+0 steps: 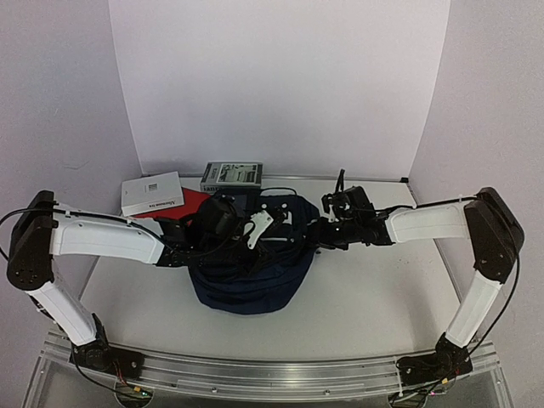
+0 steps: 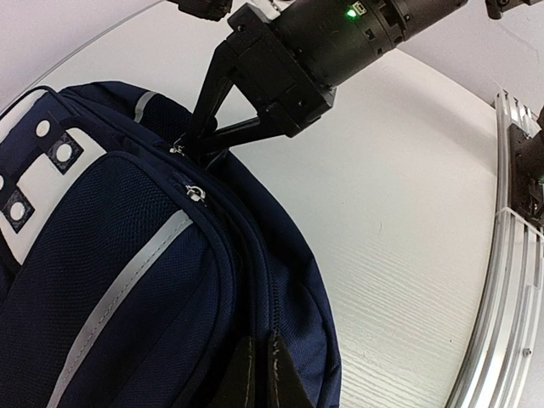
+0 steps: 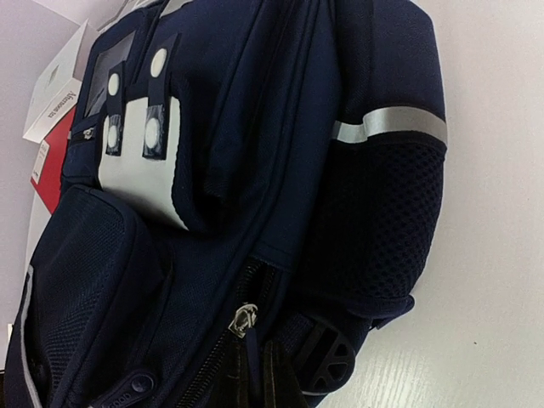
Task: Pack the student bag
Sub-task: Zip the student bag at the center of the board.
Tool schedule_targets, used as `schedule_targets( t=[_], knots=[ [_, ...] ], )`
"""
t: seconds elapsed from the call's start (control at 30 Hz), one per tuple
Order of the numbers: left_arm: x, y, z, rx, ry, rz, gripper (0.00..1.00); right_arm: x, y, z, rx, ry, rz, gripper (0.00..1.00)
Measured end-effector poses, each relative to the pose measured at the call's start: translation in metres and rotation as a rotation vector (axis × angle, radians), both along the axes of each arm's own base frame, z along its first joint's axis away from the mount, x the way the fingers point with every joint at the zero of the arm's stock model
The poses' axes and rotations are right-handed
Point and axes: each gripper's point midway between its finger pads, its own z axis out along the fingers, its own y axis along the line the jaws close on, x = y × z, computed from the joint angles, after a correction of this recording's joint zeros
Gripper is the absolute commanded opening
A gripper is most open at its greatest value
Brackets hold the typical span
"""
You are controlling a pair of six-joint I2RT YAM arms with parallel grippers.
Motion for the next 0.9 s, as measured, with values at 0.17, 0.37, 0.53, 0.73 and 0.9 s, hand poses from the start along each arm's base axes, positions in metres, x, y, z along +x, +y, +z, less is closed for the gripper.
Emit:
schedule_targets(
  t=[0.17,0.37,0.53,0.73,0.9],
  knots=[
    [0.0,0.017,0.01,-0.007,0.008,0.032,0.0,-0.001,0.007,0.006,0.022,-0.015,0.048,0.0],
    [0.013,0.04,0.032,-0.069,0.096,0.053,0.0,0.002,0.011,0.024,0.04,-0.074,0.133,0.32],
    [0.036,0.071,0.038,-0.083,0.242,0.104,0.0,0.007,-0.009,0.051,0.054,-0.143,0.163,0.57],
    [0.062,0.087,0.075,-0.129,0.275,0.161,0.0,-0.018,-0.012,0.071,0.117,-0.204,0.232,0.66],
    [0.07,0.088,0.112,-0.163,0.263,0.177,0.0,-0.038,-0.006,0.056,0.171,-0.179,0.29,0.67]
  ],
)
